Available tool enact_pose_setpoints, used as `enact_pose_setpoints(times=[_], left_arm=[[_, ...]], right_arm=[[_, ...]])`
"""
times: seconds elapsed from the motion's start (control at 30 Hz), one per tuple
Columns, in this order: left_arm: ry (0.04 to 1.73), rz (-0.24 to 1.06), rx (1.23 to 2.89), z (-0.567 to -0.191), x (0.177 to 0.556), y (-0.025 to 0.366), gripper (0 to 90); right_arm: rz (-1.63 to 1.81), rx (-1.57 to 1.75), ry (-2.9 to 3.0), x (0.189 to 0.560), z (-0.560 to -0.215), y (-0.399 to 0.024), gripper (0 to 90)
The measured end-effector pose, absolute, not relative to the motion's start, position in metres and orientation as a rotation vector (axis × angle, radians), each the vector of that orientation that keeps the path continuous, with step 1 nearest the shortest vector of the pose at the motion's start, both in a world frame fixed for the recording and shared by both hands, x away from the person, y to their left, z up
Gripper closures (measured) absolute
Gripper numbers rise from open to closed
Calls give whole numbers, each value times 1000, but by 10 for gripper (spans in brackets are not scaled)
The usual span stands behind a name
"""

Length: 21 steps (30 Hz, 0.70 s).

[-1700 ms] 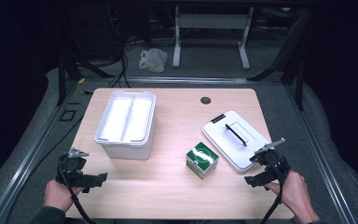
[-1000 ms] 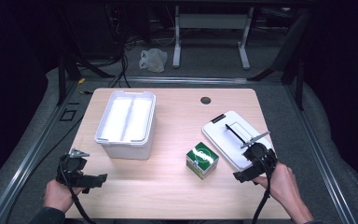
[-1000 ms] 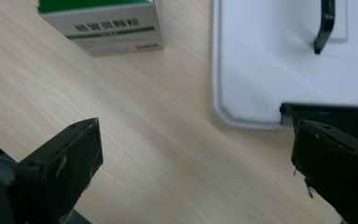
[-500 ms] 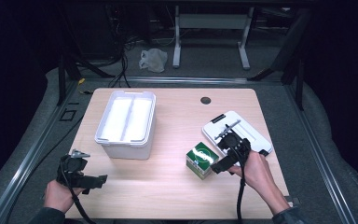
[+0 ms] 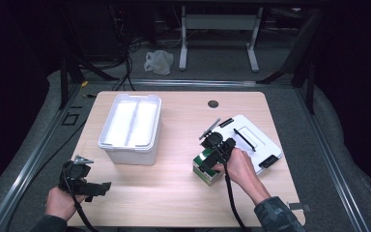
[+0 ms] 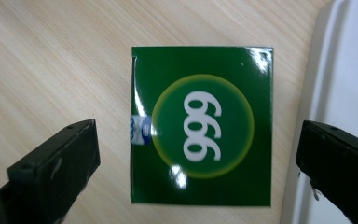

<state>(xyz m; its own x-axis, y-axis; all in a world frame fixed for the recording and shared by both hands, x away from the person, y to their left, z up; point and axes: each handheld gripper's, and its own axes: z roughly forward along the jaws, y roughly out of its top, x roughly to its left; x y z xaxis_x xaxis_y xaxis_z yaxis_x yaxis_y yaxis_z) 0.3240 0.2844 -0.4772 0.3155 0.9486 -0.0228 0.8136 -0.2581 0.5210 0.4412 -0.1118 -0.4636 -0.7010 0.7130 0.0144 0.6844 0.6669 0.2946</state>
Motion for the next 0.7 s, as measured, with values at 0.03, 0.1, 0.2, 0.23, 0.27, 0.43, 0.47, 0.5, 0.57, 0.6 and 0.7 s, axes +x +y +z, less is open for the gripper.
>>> enact_pose_setpoints(times=[0.03,0.1,0.2,0.23,0.27,0.43,0.47,0.5,0.57,0.6,0.7], left_arm=[[1560,411,2149,-477,324,285,0],[1562,409,2149,-478,324,285,0],[1559,407,2155,-478,325,284,0],[1559,407,2155,-478,325,284,0],[1558,407,2155,-478,324,284,0],[1558,406,2157,-479,325,284,0],[1558,406,2158,-479,325,284,0],[1558,405,2159,-479,325,283,0],[1558,405,2159,-479,324,283,0],[1558,403,2162,-479,325,283,0],[1558,402,2166,-479,325,283,0]], right_arm=[[411,1165,2772,443,-466,-109,0],[401,1160,2771,446,-469,-107,0],[347,1183,2778,455,-478,-102,0],[347,1183,2778,455,-478,-102,0],[337,1188,2790,458,-481,-101,0],[300,1217,2809,466,-491,-98,0],[297,1218,2813,467,-492,-96,0],[282,1226,2812,468,-494,-95,0],[272,1222,2816,469,-496,-94,0],[256,1215,2823,469,-498,-92,40],[257,1215,2830,468,-499,-89,69]])
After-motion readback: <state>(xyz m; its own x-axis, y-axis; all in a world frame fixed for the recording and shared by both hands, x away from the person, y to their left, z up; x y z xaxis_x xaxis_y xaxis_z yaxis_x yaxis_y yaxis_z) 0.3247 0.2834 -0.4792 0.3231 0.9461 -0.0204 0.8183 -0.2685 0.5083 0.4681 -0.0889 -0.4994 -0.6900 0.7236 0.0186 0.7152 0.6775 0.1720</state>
